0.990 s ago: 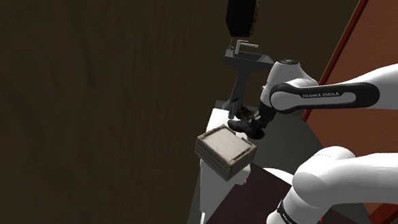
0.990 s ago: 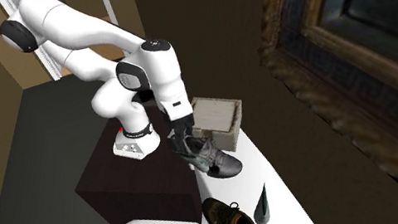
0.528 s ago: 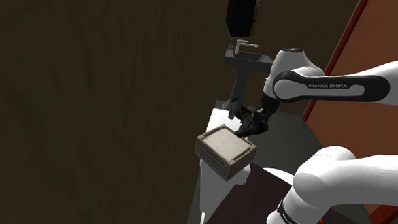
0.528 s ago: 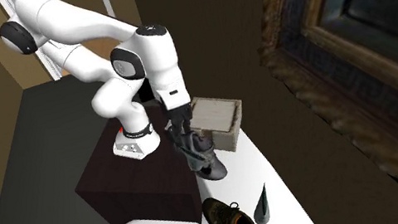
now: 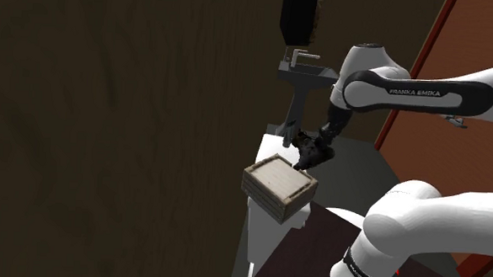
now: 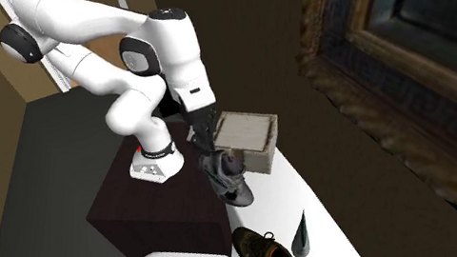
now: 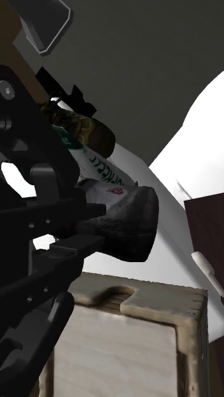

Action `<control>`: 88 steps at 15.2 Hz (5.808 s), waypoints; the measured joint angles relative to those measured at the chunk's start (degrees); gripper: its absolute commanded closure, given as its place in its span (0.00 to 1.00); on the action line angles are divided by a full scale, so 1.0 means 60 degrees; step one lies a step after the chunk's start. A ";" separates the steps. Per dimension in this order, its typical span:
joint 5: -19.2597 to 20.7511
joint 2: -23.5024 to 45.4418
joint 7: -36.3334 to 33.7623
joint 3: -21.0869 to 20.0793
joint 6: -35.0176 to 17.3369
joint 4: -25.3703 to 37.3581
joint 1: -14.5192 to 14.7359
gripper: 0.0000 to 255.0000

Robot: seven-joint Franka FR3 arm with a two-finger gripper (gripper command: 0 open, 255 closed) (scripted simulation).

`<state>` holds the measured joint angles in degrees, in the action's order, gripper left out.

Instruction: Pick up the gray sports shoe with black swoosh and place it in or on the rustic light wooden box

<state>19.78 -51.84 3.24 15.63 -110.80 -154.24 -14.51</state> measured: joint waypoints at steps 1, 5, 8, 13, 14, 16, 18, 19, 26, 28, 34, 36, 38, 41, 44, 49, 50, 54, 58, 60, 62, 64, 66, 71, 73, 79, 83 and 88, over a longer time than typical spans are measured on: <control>-0.0030 -0.0010 0.0016 -0.0023 0.0117 0.0090 0.0012 1.00; 0.0057 0.0631 0.0339 0.0094 -0.0052 0.0388 0.0238 0.00; 0.0136 0.2229 0.1033 0.0282 -0.0416 0.1194 0.0813 0.00; 0.0239 0.3648 0.1745 0.0521 -0.0925 0.1723 0.1228 0.00; 0.0265 0.3741 0.1758 0.0564 -0.1075 0.1661 0.1226 0.00; 0.0328 0.3877 0.1783 0.0658 -0.1362 0.1516 0.1199 0.00; 0.0366 0.4000 0.1754 0.0708 -0.1614 0.1384 0.1192 0.00; 0.0379 0.4010 0.1755 0.0721 -0.1661 0.1349 0.1184 0.00; 0.0396 0.4024 0.1765 0.0743 -0.1715 0.1317 0.1172 1.00; 0.0396 0.4024 0.1765 0.0743 -0.1715 0.1317 0.1172 1.00; 0.0396 0.4024 0.1765 0.0743 -0.1715 0.1317 0.1172 1.00; 0.0396 0.4024 0.1765 0.0743 -0.1715 0.1317 0.1172 0.00; 0.0050 0.4105 0.2181 0.1203 -0.1697 0.1294 0.1123 0.00; -0.0821 0.4573 0.3199 0.2304 -0.1670 0.1382 0.1079 0.00; -0.1844 0.5249 0.4399 0.3495 -0.1505 0.1566 0.1091 0.00; -0.3938 0.6964 0.6633 0.5411 -0.1004 0.1865 0.1278 0.00; -0.4438 0.7392 0.7118 0.5716 -0.0802 0.1940 0.1302 0.00; -0.6479 0.9562 0.9278 0.6463 0.0124 0.2278 0.0956 0.00; -0.7116 1.0141 0.9824 0.6327 0.0016 0.2115 0.0805 0.00; -0.7301 1.0257 0.9940 0.6242 -0.0184 0.1945 0.0818 0.00; -0.7473 1.0362 1.0045 0.6158 -0.0368 0.1795 0.0832 0.00; -0.7539 1.0400 1.0091 0.6126 -0.0452 0.1724 0.0836 0.00; -0.7558 1.0418 1.0110 0.6119 -0.0470 0.1713 0.0832 0.00; -0.7562 1.0421 1.0113 0.6118 -0.0478 0.1710 0.0831 1.00; -0.7562 1.0421 1.0114 0.6118 -0.0480 0.1710 0.0831 1.00; -0.7562 1.0422 1.0115 0.6119 -0.0483 0.1714 0.0830 1.00; -0.7080 0.9863 0.9652 0.6315 -0.0292 0.1700 0.0968 1.00; -0.6111 0.8709 0.8725 0.6542 0.0088 0.1668 0.1087 1.00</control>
<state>-16.89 0.41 55.59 54.88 -110.27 -144.23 -7.99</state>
